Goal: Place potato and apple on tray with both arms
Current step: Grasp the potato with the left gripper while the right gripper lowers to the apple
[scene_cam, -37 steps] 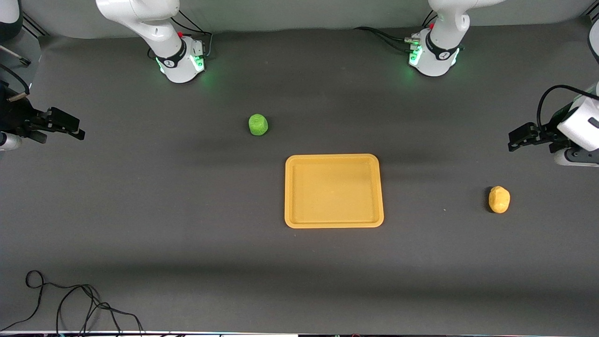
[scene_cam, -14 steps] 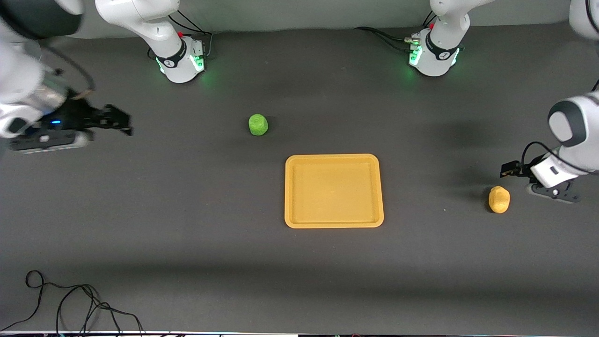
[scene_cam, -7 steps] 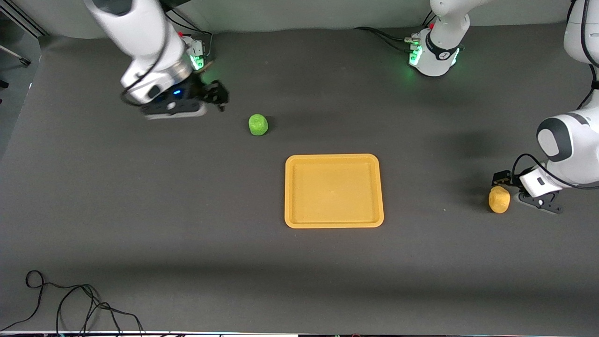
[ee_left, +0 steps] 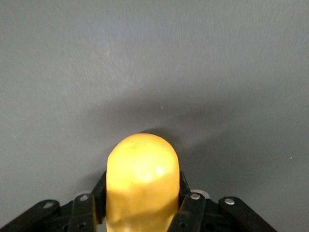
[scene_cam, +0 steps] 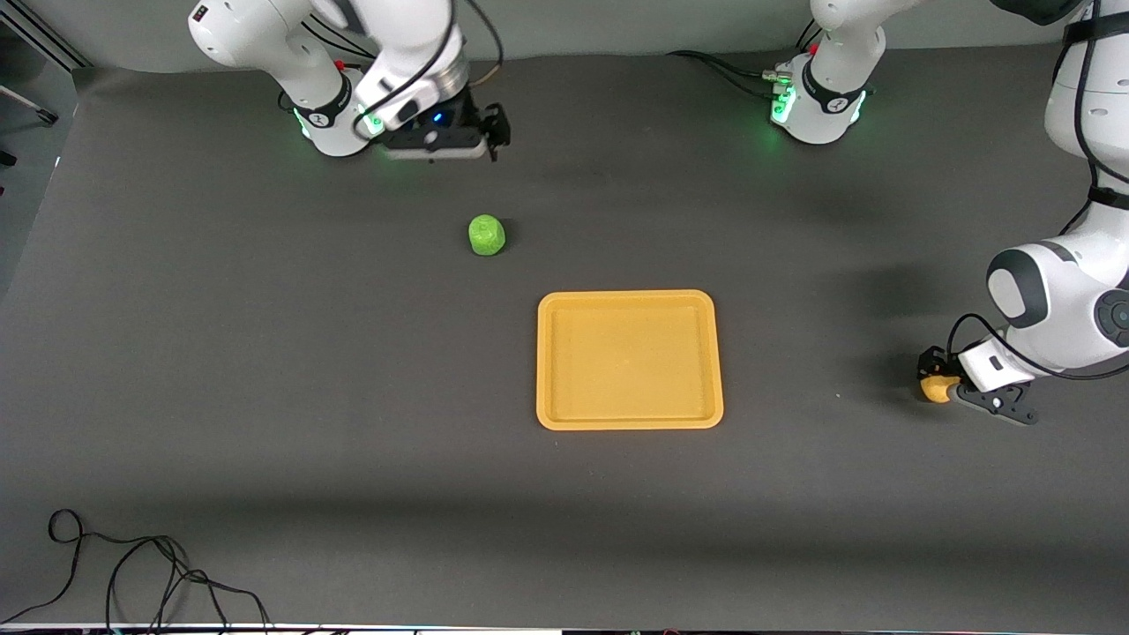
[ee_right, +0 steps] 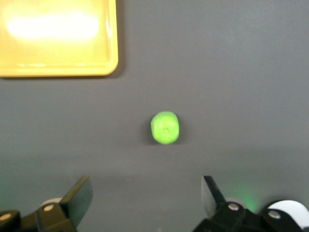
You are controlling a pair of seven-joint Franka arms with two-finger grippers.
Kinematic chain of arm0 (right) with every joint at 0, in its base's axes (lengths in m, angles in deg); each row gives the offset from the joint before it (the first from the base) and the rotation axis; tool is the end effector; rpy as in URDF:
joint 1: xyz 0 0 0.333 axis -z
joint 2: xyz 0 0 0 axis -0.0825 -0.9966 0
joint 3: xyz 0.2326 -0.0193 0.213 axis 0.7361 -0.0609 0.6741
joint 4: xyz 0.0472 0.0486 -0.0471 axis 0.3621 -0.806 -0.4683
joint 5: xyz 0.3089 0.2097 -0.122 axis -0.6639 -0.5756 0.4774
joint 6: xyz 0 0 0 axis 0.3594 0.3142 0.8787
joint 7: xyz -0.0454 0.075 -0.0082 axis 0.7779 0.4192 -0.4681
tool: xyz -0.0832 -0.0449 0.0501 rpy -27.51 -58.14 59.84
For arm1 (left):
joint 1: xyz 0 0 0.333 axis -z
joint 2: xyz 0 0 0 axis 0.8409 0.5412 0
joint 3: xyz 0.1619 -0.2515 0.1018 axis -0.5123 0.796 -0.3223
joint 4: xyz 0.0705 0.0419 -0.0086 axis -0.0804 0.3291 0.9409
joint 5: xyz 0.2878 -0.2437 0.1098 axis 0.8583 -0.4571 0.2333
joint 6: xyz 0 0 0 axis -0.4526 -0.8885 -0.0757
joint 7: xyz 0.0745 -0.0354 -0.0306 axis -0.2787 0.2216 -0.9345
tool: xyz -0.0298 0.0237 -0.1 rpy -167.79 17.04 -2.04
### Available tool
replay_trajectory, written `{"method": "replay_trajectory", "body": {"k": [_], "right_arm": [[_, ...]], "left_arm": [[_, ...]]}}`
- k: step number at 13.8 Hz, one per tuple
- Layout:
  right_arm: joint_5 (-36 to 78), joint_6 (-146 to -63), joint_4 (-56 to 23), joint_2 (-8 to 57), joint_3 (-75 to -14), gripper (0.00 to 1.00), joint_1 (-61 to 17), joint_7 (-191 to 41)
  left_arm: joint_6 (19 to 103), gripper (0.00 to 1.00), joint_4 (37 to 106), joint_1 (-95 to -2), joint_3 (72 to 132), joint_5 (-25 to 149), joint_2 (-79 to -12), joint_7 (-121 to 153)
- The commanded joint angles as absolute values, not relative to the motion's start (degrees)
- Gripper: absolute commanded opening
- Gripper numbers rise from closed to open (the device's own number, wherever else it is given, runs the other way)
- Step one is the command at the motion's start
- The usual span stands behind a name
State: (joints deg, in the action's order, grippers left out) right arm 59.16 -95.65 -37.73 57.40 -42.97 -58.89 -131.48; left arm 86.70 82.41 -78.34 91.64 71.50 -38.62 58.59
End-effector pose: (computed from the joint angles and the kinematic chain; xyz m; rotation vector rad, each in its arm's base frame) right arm 0.3187 0.3822 0.4896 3.0837 -0.0090 -0.0449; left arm 0.6048 0.1438 0.1902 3.0175 -0.5972 0.0334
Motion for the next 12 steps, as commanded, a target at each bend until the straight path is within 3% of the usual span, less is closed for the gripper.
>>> {"method": "replay_trajectory", "body": {"k": [1, 5, 10, 12], "right_arm": [[61.91, -97.86, -43.95, 62.37, -44.35, 1.0, -60.63, -133.6], [61.99, -99.7, -46.68, 64.23, -49.61, 1.0, -60.72, -130.09], [61.91, -113.56, -55.37, 63.18, -50.95, 1.0, -61.16, -130.61], [61.91, -120.51, -57.84, 58.63, -50.95, 1.0, -61.94, -130.87]], "left_arm": [[81.79, 0.17, 80.57, -77.8, 91.65, 70.55, -40.69, 58.55], [71.58, 0.08, 78.2, -75.79, 95.34, 70.64, -45.17, 45.4], [69.55, 0.08, 76.53, -68.24, 98.16, 70.64, -48.43, 24.83], [68.06, 0.09, 76.26, -64.99, 98.16, 70.72, -48.53, 18.24]]}}
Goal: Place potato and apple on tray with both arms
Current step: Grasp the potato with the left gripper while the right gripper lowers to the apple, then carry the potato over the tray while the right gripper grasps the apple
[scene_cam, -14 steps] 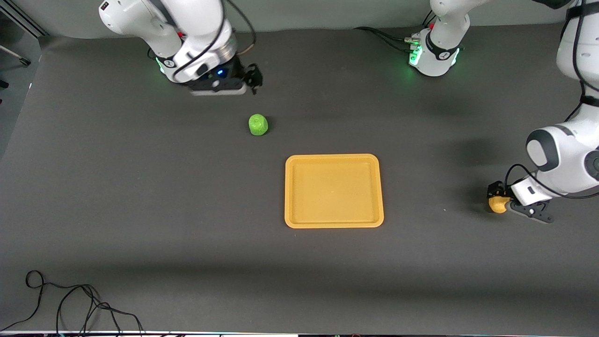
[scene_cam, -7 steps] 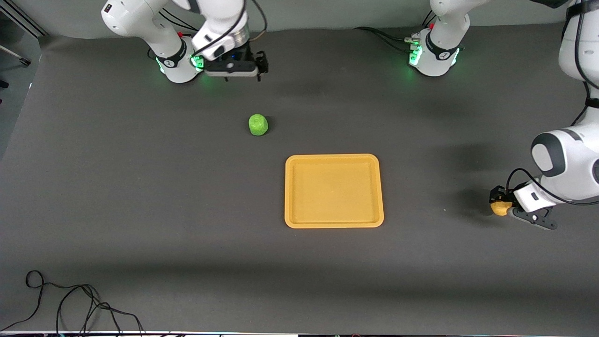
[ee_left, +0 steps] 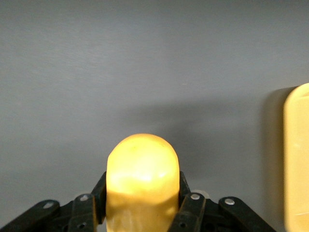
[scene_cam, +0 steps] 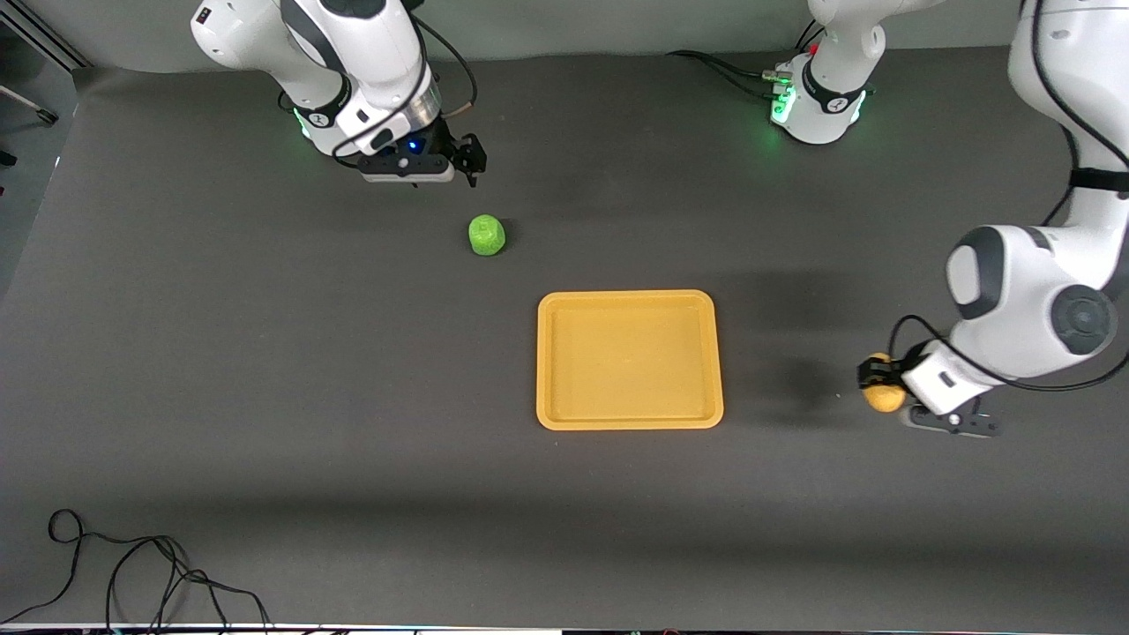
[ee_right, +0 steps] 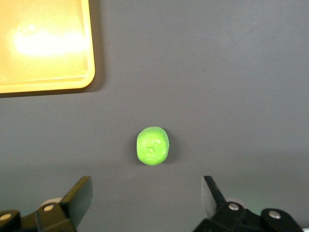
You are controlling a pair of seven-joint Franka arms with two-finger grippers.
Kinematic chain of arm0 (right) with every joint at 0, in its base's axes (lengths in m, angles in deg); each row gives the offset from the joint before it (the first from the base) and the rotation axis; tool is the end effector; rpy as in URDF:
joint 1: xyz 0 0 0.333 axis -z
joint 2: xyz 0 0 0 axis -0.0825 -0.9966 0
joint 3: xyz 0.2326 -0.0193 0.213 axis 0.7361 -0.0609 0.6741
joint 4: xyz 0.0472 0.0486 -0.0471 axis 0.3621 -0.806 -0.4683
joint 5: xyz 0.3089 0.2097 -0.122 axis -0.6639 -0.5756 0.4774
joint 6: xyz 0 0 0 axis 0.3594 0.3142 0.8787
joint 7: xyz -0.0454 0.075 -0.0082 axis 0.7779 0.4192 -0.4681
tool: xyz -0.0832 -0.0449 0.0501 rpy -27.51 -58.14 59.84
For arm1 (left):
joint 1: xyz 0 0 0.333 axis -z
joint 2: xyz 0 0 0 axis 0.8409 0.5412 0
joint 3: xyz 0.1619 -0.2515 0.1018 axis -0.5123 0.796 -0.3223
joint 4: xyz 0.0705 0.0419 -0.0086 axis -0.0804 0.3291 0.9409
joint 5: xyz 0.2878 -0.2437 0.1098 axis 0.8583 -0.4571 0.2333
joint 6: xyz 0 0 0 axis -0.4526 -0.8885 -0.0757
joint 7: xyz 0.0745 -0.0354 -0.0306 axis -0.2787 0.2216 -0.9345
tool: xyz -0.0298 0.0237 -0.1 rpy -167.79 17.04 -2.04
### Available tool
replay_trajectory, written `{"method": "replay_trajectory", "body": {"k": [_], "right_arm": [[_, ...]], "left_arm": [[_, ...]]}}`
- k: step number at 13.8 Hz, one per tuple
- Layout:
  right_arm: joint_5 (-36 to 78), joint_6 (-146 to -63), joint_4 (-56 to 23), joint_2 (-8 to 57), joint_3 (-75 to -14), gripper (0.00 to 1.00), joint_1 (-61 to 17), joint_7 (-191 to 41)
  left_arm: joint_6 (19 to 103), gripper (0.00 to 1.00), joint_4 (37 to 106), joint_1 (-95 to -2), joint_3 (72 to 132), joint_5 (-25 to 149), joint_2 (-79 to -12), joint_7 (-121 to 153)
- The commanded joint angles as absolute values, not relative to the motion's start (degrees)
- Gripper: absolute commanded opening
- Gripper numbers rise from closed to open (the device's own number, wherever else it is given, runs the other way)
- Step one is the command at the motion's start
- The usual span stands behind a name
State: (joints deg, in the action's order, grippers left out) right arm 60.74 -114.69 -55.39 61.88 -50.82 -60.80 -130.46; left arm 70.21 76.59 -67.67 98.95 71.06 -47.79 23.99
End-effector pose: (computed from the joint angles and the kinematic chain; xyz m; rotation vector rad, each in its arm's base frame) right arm 0.3298 0.3212 0.4103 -3.1099 0.1020 -0.0311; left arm 0.6357 -0.0425 0.3136 3.0357 -0.1453 -0.0424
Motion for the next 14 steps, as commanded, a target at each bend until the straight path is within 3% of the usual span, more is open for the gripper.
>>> {"method": "replay_trajectory", "body": {"k": [1, 5, 10, 13, 14], "right_arm": [[61.82, -123.06, -57.94, 55.38, -51.03, 1.0, -63.25, -131.05], [61.91, -135.9, -60.04, 45.52, -51.12, 1.0, -64.94, -133.33], [61.99, -146.02, -63.82, 39.55, -51.12, 1.0, -64.94, -133.77], [61.99, -150.42, -63.91, 35.67, -51.12, 1.0, -65.03, -134.74], [61.99, -150.51, -63.91, 35.4, -51.12, 1.0, -65.03, -135.26]], "left_arm": [[68.31, 0.09, 75.39, -62.88, 98.16, 70.64, -48.18, 14.38], [67.79, 0.09, 72.83, -53.05, 98.16, 70.64, -46.77, -0.3], [73.92, 0.02, 74.67, -43.62, 97.98, 71.96, -40.97, -10.44], [75.43, 0.12, 75.29, -42.65, 97.81, 73.18, -38.77, -10.53], [75.35, 0.29, 75.29, -42.82, 97.72, 73.45, -38.68, -10.45]]}}
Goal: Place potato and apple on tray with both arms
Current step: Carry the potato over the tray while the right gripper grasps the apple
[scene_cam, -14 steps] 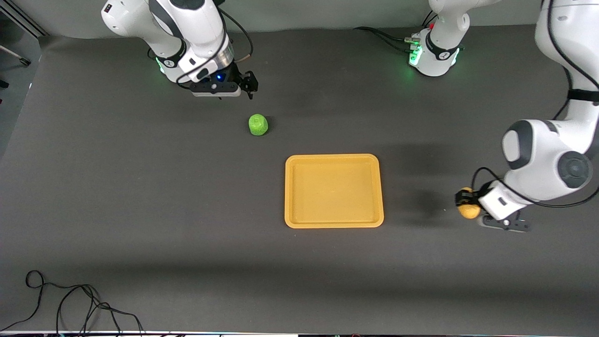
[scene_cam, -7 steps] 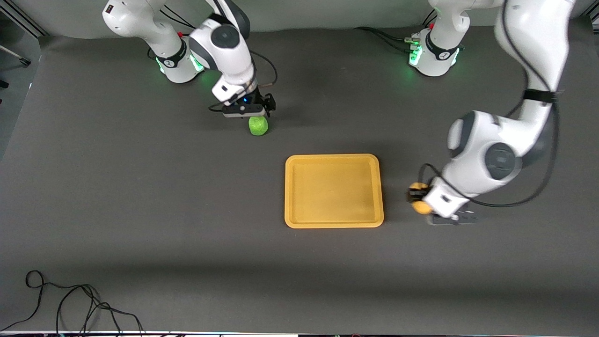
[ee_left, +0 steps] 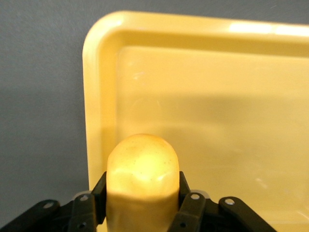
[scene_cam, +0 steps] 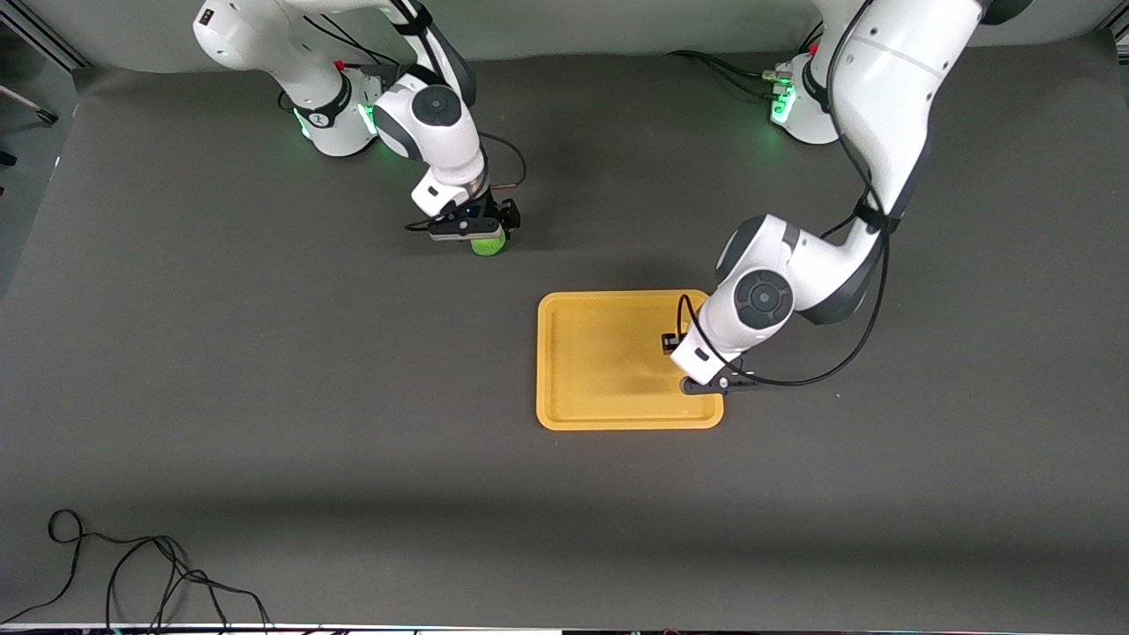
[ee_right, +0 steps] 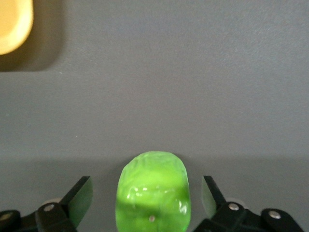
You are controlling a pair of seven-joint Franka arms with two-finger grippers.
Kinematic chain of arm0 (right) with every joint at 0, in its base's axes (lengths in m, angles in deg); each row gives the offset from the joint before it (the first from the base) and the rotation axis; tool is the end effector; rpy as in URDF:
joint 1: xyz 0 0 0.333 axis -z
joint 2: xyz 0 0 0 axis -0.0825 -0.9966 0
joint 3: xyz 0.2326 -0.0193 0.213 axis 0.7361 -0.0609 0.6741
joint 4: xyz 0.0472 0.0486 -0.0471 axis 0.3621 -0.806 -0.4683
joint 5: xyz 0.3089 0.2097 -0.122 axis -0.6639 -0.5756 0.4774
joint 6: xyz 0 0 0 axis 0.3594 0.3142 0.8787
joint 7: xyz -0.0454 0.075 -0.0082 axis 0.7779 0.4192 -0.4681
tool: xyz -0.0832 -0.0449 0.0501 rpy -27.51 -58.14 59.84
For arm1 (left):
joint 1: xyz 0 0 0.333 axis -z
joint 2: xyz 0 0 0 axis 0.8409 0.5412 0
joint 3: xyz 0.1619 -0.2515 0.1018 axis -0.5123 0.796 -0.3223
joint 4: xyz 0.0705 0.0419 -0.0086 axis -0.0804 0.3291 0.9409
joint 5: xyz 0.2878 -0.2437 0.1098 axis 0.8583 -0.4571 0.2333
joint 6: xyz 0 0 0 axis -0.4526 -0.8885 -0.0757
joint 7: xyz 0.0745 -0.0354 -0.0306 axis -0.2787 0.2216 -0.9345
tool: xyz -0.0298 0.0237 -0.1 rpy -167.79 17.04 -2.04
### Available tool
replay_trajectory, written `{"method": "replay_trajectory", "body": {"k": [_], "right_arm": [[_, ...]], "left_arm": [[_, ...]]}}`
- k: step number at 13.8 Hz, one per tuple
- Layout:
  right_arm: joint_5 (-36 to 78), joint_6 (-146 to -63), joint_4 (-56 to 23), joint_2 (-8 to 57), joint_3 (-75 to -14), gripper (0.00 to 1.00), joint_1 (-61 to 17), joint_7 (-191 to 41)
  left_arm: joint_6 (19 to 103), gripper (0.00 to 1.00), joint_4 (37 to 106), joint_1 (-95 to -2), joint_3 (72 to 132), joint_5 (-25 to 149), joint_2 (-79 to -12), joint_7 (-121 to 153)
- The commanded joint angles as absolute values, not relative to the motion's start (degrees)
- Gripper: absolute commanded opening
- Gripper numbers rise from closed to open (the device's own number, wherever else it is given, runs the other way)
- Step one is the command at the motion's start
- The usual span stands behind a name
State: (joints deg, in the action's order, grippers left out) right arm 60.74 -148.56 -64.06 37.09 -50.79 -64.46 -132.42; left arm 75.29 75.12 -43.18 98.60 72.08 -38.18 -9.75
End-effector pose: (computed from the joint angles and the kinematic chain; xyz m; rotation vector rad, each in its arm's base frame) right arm 0.3053 0.3416 0.2061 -3.1369 0.0270 -0.1170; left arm 0.5693 -0.3023 0.2267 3.0608 0.1147 -0.1961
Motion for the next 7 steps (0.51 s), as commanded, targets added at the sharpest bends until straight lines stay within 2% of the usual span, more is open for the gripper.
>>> {"method": "replay_trajectory", "body": {"k": [1, 4, 5, 7], "right_arm": [[61.99, -150.42, -63.91, 35.4, -51.04, 0.96, -65.03, -135.62], [61.91, -149.81, -64.0, 35.57, -50.95, 0.63, -65.29, -136.49], [61.91, -149.72, -64.0, 35.84, -51.03, 0.56, -66.68, -136.93], [61.91, -147.36, -63.83, 37.41, -51.12, 0.5, -66.96, -137.55]], "left_arm": [[75.52, 0.48, 75.2, -43.08, 97.72, 73.54, -38.59, -10.1], [75.7, 0.53, 74.76, -43.17, 97.72, 74.85, -37.28, -10.27], [75.7, 0.58, 74.76, -43.09, 97.72, 75.64, -36.75, -10.44], [75.78, 0.67, 74.68, -43.0, 97.63, 75.91, -36.57, -10.44]]}}
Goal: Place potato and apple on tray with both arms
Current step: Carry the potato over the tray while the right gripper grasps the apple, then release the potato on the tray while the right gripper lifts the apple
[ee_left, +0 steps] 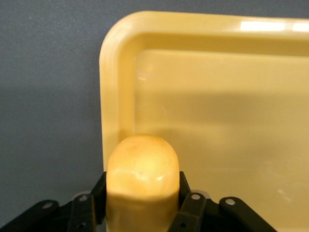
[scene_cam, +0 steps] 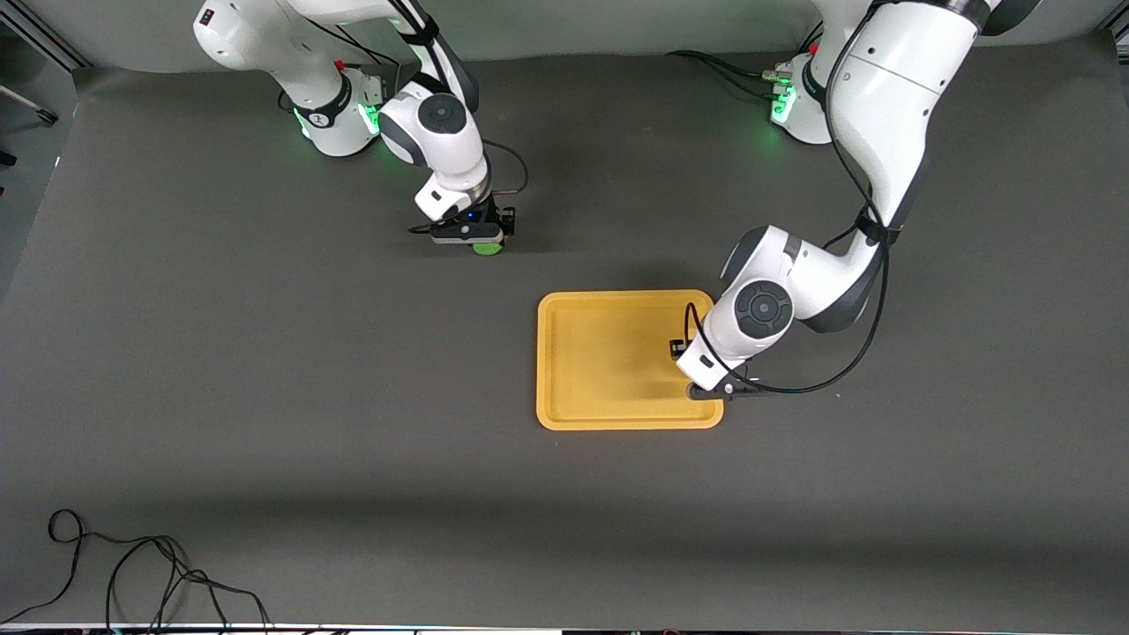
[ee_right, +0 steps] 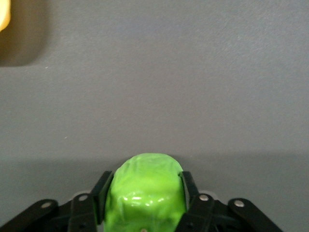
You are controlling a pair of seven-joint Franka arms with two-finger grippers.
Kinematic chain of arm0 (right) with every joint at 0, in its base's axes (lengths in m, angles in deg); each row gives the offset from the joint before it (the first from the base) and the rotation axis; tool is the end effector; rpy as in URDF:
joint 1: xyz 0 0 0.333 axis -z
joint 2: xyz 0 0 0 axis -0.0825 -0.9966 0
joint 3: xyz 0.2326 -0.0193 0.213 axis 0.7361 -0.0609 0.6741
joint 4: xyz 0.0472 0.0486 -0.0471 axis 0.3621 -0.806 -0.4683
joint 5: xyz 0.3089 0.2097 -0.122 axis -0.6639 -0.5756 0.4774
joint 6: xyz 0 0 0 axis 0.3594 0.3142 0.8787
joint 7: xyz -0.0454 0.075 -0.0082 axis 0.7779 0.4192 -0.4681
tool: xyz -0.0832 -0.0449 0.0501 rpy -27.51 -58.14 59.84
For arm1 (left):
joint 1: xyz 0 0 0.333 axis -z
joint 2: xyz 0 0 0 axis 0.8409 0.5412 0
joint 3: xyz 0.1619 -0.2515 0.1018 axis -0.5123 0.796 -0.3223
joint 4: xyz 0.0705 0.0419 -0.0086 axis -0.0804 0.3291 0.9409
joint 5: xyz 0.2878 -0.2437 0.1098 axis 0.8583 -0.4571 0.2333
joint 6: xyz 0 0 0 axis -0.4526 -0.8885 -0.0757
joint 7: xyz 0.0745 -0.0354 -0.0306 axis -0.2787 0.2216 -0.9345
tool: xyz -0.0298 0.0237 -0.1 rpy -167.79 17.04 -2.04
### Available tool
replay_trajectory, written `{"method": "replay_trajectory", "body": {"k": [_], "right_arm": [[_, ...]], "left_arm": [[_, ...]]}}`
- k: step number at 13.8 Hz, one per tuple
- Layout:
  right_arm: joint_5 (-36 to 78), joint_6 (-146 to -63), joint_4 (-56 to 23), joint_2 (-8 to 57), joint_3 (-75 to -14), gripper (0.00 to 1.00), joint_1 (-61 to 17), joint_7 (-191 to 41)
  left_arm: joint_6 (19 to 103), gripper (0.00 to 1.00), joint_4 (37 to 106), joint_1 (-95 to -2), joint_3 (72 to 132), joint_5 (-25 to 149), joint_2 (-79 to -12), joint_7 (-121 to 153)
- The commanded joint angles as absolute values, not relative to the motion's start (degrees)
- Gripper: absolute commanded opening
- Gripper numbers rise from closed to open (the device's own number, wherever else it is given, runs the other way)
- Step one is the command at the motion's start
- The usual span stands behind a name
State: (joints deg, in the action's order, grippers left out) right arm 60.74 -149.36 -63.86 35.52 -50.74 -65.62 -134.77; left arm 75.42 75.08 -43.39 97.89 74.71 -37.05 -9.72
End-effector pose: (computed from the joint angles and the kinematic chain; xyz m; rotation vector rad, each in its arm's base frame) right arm 0.2980 0.3472 0.1962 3.1336 -0.0561 0.1127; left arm 0.5724 -0.2923 0.2137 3.0993 0.0899 -0.1922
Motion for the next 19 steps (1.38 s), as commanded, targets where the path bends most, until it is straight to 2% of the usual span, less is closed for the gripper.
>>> {"method": "replay_trajectory", "body": {"k": [1, 4, 6, 7, 8, 9, 12, 16, 19], "right_arm": [[61.91, -145.52, -63.65, 39.51, -51.3, 0.5, -66.52, -136.94], [61.91, -137.53, -61.9, 47.23, -55.42, 0.5, -66.43, -133.18], [61.91, -128.5, -58.75, 53.12, -58.58, 0.5, -66.43, -130.36], [61.91, -123.23, -55.68, 55.07, -59.2, 0.5, -66.43, -129.3], [61.91, -117.26, -51.56, 55.96, -59.47, 0.5, -66.43, -128.94], [61.82, -110.76, -46.47, 55.97, -60.25, 0.5, -66.43, -128.24], [61.2, -97.46, -31.87, 54.48, -62.54, 0.5, -66.34, -124.91], [60.32, -93.73, -22.97, 50.71, -65.61, 0.5, -66.26, -122.61], [58.58, -93.65, -14.2, 42.38, -67.02, 0.5, -65.3, -120.61]], "left_arm": [[75.7, 0.68, 74.68, -42.91, 97.72, 75.91, -36.57, -10.44], [75.7, 0.69, 74.15, -42.82, 97.72, 75.91, -36.75, -10.53], [75.78, 0.7, 74.06, -42.73, 97.72, 75.91, -36.75, -10.53], [75.78, 0.77, 74.06, -42.65, 97.72, 75.91, -36.66, -10.53], [75.78, 0.92, 74.15, -42.65, 97.72, 76.0, -36.66, -10.53], [75.7, 0.99, 74.15, -42.65, 97.72, 76.0, -36.66, -10.36], [75.35, 1.0, 73.98, -43.17, 97.72, 76.0, -37.53, -10.36], [71.06, 1.0, 73.27, -45.19, 95.27, 76.09, -46.47, -9.05], [62.29, 1.0, 73.18, -48.08, 92.54, 76.35, -55.0, 0.94]]}}
